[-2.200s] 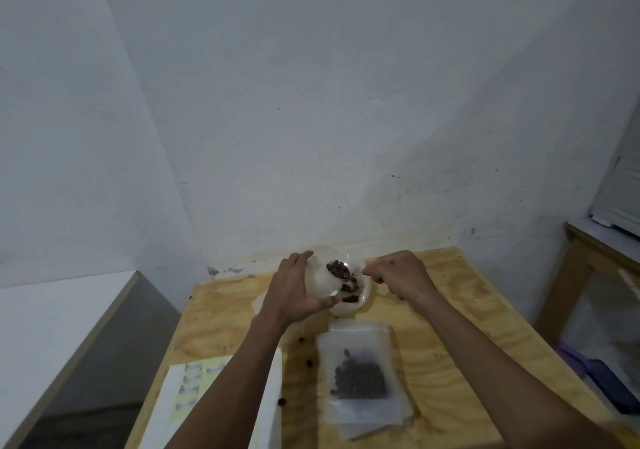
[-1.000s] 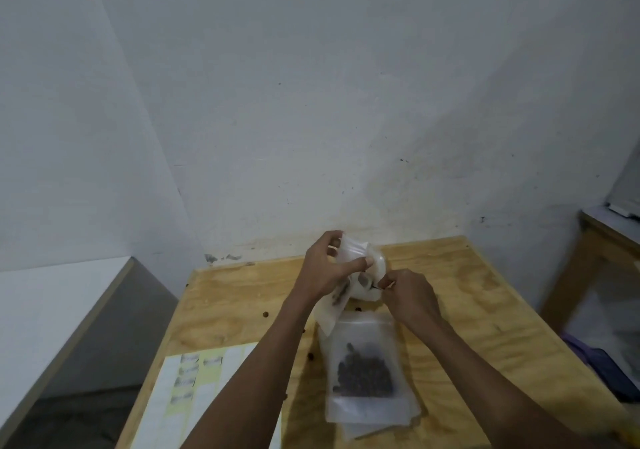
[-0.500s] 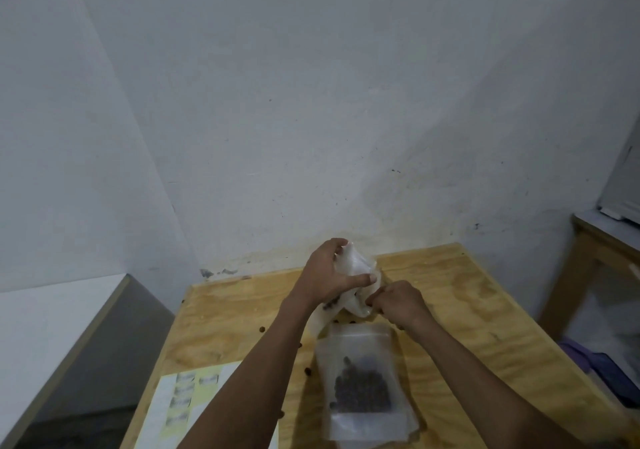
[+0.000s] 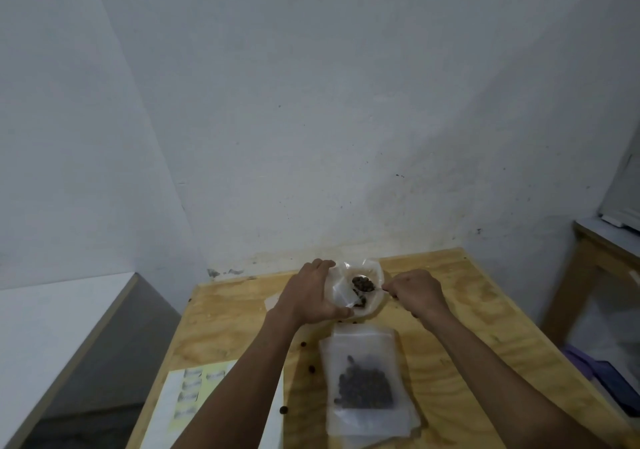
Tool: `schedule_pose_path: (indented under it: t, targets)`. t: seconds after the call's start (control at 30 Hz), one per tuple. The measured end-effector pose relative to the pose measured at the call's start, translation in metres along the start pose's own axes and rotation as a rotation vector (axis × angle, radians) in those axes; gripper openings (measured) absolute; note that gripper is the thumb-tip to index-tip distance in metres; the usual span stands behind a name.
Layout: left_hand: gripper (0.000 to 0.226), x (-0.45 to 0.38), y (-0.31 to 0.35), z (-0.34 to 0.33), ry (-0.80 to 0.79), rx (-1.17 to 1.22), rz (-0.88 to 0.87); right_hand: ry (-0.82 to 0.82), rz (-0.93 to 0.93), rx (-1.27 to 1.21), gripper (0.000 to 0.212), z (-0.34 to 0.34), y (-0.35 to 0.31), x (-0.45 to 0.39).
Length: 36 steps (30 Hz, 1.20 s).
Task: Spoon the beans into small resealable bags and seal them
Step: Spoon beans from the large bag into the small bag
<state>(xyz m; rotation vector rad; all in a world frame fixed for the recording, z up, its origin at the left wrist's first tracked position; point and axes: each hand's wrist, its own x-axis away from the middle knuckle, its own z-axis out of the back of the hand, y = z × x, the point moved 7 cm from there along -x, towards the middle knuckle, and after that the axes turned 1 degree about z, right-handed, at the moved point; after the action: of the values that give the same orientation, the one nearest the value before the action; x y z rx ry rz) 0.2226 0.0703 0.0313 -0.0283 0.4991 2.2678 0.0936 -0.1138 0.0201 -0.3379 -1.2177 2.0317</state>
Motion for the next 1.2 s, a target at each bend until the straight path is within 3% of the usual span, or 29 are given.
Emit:
schedule_pose_path:
  t: [0.2,0.37,0.47,0.57,0.7,0.83,1.03,1.2]
  targets:
    - [0.108,0.007,0.002,0.006,0.056,-0.001,0.014,0.015,0.122,0.005,0.025,0.013,-0.025,0.006]
    - [0.108,0.006,0.006,0.013,0.089,0.031,0.035,-0.043,0.314,0.207,0.014,0.001,-0.06,0.025]
    - [0.107,0.008,-0.001,0.015,0.111,0.073,0.076,0.098,0.379,0.358,0.017,0.007,-0.069,0.036]
    - [0.106,0.011,-0.01,0.018,0.161,0.208,0.13,0.181,0.35,0.478,0.019,0.013,-0.06,0.035]
    - [0.1,0.009,-0.002,0.014,0.15,0.401,0.113,0.118,0.277,0.611,0.023,-0.001,-0.031,0.03]
    - [0.079,-0.002,0.013,0.005,0.113,0.493,0.092,0.092,0.282,0.682,0.025,-0.015,-0.019,0.032]
    - [0.067,-0.017,0.031,0.003,0.102,0.88,0.153,0.083,0.325,0.666,0.02,-0.024,-0.017,0.031]
    - [0.058,-0.032,0.036,0.004,0.114,0.987,0.164,0.059,0.258,0.569,0.027,-0.025,-0.015,0.023]
